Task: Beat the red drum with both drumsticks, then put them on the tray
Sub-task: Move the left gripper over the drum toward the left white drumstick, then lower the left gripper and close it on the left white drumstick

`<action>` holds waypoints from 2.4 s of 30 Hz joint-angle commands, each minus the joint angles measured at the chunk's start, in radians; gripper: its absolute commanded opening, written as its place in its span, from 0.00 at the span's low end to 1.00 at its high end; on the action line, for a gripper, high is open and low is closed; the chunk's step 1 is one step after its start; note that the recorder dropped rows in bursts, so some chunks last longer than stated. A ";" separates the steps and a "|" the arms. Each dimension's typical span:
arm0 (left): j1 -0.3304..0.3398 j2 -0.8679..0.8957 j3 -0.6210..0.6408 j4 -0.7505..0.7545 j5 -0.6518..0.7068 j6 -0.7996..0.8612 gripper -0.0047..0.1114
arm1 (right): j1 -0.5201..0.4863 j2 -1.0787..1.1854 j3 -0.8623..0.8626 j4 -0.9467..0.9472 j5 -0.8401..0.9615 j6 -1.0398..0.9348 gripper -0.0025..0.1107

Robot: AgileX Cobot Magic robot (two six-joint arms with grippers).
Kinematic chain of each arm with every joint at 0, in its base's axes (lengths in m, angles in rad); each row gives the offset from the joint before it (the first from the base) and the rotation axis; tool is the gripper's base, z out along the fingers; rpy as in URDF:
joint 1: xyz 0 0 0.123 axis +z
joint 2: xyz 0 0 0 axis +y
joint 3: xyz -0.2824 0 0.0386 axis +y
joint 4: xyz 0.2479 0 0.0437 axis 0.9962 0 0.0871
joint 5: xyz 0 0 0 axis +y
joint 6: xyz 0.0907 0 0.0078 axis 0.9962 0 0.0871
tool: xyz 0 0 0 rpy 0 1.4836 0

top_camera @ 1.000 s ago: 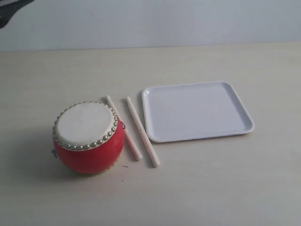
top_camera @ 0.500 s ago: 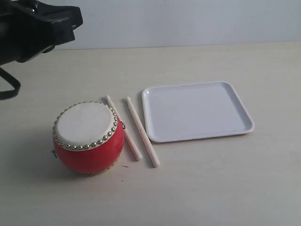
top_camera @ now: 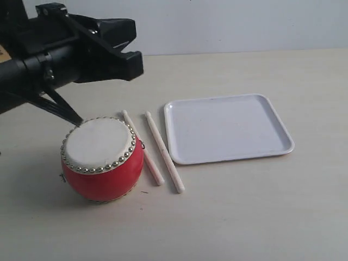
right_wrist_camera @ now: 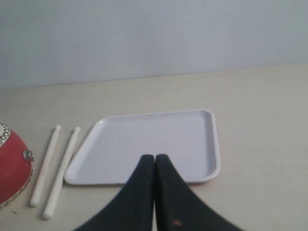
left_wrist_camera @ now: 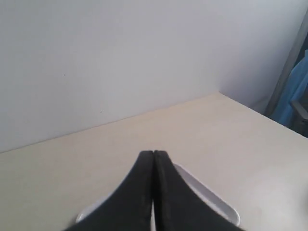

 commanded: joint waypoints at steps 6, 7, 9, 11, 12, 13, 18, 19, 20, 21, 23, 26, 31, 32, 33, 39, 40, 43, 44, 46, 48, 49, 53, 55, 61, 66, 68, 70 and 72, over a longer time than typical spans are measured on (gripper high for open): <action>-0.136 0.098 0.005 -0.413 -0.121 0.325 0.04 | -0.006 -0.006 0.004 0.004 -0.006 -0.001 0.02; -0.136 0.110 0.012 -0.414 -0.115 0.325 0.04 | -0.006 -0.006 0.004 0.004 -0.006 -0.001 0.02; -0.136 0.126 0.018 -0.303 -0.070 0.245 0.04 | -0.006 -0.006 0.004 0.004 -0.006 -0.001 0.02; -0.134 0.146 0.018 -0.134 -0.062 0.059 0.04 | -0.006 -0.006 0.004 0.004 -0.006 -0.001 0.02; -0.134 0.153 0.018 -0.074 -0.064 -0.007 0.04 | -0.006 -0.006 0.004 0.004 -0.006 -0.001 0.02; -0.134 0.160 0.016 0.039 -0.064 -0.157 0.04 | -0.006 -0.006 0.004 0.004 -0.006 -0.001 0.02; -0.134 0.170 0.016 0.208 -0.024 -0.395 0.04 | -0.006 -0.006 0.004 0.004 -0.006 -0.001 0.02; -0.134 0.170 0.016 0.204 -0.018 -0.395 0.04 | -0.006 -0.006 0.004 0.004 -0.006 -0.001 0.02; -0.134 0.170 0.016 0.175 0.006 -0.386 0.04 | -0.006 -0.006 0.004 0.004 -0.006 -0.001 0.02; -0.134 0.170 0.016 0.147 0.022 -0.365 0.04 | -0.006 -0.006 0.004 0.004 -0.006 -0.001 0.02; -0.134 0.167 0.003 0.128 0.155 -0.321 0.04 | -0.006 -0.006 0.004 0.004 -0.006 -0.001 0.02; -0.133 0.168 -0.044 0.135 0.267 -0.335 0.04 | -0.006 -0.006 0.004 0.004 -0.006 -0.001 0.02; -0.120 0.168 -0.215 0.782 0.723 -1.042 0.04 | -0.006 -0.006 0.004 0.004 -0.006 -0.001 0.02; -0.125 0.168 -0.224 0.915 0.799 -1.197 0.04 | -0.006 -0.006 0.004 0.004 -0.006 -0.001 0.02; -0.125 0.168 -0.232 0.988 0.846 -1.290 0.04 | -0.006 -0.006 0.004 0.004 -0.006 -0.001 0.02; -0.125 0.170 -0.236 1.249 0.832 -1.443 0.04 | -0.006 -0.006 0.004 0.004 -0.006 -0.001 0.02; -0.125 0.170 -0.236 1.249 0.824 -1.469 0.04 | -0.006 -0.006 0.004 0.004 -0.006 -0.001 0.02; -0.125 0.207 -0.217 1.262 0.848 -1.650 0.04 | -0.006 -0.006 0.004 0.004 -0.006 -0.001 0.02; -0.125 0.223 -0.207 1.277 0.848 -1.684 0.04 | -0.006 -0.006 0.004 0.004 -0.006 -0.001 0.02; -0.125 0.258 -0.200 1.304 0.858 -1.757 0.04 | -0.006 -0.006 0.004 0.004 -0.006 -0.001 0.02; -0.128 0.299 -0.200 1.344 0.854 -1.798 0.04 | -0.006 -0.006 0.004 0.004 -0.006 -0.001 0.02; -0.138 0.314 -0.202 1.388 0.853 -1.824 0.04 | -0.006 -0.006 0.004 0.004 -0.006 -0.001 0.02; -0.210 0.344 -0.227 1.627 0.930 -1.983 0.04 | -0.006 -0.006 0.004 0.004 -0.006 -0.001 0.02; -0.248 0.360 -0.241 1.705 1.033 -2.081 0.04 | -0.006 -0.006 0.004 0.004 -0.006 -0.001 0.02; -0.357 0.479 -0.257 1.720 1.325 -2.341 0.04 | -0.006 -0.006 0.004 0.004 -0.006 -0.001 0.02; -0.350 0.512 -0.332 1.594 1.235 -2.341 0.04 | -0.006 -0.006 0.004 0.004 -0.006 -0.001 0.02; -0.334 0.512 -0.360 1.536 1.196 -2.341 0.04 | -0.006 -0.006 0.004 0.004 -0.006 -0.001 0.02; -0.320 0.512 -0.375 1.458 1.138 -2.341 0.04 | -0.006 -0.006 0.004 0.004 -0.006 -0.001 0.02; -0.299 0.512 -0.382 1.356 1.073 -2.341 0.04 | -0.006 -0.006 0.004 0.004 -0.006 -0.001 0.02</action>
